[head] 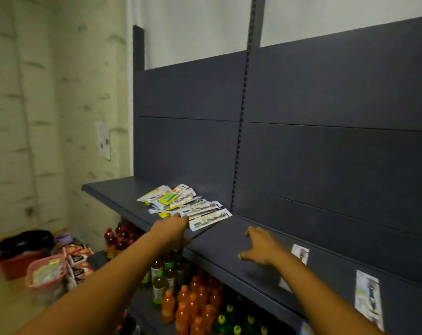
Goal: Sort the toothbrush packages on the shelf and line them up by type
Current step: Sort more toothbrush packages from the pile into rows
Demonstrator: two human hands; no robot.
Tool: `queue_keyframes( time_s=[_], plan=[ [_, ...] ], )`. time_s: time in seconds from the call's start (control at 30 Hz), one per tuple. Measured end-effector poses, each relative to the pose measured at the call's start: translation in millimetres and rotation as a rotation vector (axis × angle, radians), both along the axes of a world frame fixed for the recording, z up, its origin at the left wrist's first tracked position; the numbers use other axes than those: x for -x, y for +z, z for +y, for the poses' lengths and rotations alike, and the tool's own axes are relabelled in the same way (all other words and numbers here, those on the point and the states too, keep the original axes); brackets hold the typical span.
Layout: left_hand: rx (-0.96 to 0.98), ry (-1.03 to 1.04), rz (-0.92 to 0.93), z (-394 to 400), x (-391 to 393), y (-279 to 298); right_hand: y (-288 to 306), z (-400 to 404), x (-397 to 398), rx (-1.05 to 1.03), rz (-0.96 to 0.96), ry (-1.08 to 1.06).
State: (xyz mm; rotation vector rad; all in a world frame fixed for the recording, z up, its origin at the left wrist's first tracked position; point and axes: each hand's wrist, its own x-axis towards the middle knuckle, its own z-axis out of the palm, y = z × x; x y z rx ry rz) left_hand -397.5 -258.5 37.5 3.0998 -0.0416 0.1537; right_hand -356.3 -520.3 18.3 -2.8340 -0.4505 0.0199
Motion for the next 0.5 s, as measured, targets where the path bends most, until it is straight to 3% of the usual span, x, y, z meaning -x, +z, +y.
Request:
queue_keyframes(
  time_s=[0.23,0.5],
  plan=[
    [0.025,0.131,-0.033,136,-6,-5,10,133,-40,0.055,-0.024,0.106],
    [0.095,0.107,-0.042,242,-68,-14,5,245,-96,0.032,-0.048,0.092]
  ],
)
